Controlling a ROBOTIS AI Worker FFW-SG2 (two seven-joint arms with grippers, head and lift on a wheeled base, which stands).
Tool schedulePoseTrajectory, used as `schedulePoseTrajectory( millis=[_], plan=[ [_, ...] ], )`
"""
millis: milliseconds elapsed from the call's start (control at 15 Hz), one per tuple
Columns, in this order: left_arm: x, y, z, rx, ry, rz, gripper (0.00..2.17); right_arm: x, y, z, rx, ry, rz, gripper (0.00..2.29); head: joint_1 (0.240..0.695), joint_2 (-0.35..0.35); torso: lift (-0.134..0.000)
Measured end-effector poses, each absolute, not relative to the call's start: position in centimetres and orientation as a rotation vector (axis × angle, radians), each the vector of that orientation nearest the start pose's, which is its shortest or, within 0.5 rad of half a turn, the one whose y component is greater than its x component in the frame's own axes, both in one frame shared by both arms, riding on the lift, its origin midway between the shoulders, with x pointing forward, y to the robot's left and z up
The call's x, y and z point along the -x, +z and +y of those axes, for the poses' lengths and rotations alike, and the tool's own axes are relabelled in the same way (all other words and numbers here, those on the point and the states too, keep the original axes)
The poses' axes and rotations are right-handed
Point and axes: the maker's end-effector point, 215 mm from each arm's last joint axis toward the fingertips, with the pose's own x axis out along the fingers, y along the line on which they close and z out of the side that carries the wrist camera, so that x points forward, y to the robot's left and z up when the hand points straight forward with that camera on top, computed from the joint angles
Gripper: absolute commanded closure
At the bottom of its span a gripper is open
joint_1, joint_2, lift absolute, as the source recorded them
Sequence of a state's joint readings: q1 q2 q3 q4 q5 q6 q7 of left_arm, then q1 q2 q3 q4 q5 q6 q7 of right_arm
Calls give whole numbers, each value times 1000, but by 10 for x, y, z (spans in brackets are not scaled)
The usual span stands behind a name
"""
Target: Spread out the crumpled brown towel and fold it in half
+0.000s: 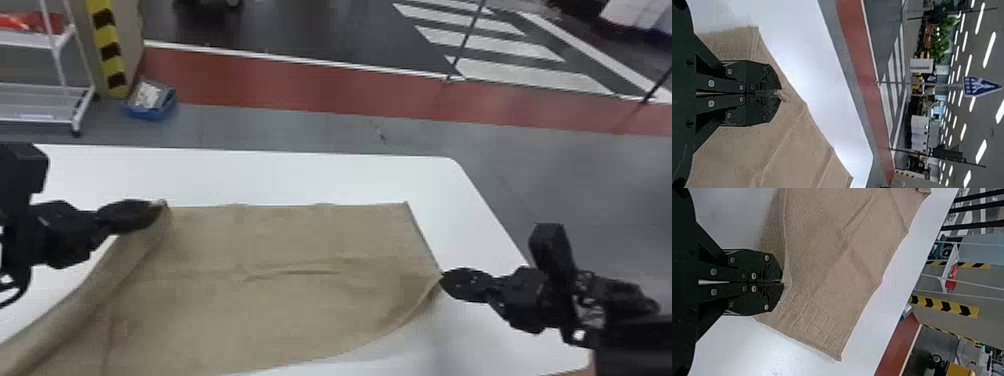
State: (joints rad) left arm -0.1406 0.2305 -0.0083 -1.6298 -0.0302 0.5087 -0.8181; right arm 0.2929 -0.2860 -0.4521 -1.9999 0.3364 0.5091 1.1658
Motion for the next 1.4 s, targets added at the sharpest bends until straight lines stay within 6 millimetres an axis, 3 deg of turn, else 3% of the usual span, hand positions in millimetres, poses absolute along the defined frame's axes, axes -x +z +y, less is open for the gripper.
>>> schedulePoseTrajectory(
  millis=[133, 267, 400, 667, 867, 1200, 1400],
  plan=[
    [-595, -353, 222, -164, -619, 352, 1727, -404, -405, -374, 353, 587, 639, 1244, 695, -195, -123],
    [-616, -351, 257, -212, -518, 359, 1652, -400, -407, -371, 353, 592, 641, 1244, 695, -132, -123],
    [-633, -363, 282, -234, -436, 376, -2, -399, -405, -369, 353, 593, 638, 1244, 695, -103, -123],
    [-640, -396, 301, -313, -336, 408, 29, -396, -403, -370, 352, 585, 639, 1244, 695, -74, -123],
    [-627, -396, 316, -338, -319, 402, 26, -406, -393, -380, 346, 555, 639, 1244, 695, -71, -123],
    [-557, -373, 365, -365, -323, 373, 205, -447, -366, -385, 334, 506, 615, 1244, 695, -24, -123],
    [-527, -389, 350, -372, -412, 398, 208, -474, -354, -380, 325, 487, 610, 1244, 695, -27, -123]
  ],
)
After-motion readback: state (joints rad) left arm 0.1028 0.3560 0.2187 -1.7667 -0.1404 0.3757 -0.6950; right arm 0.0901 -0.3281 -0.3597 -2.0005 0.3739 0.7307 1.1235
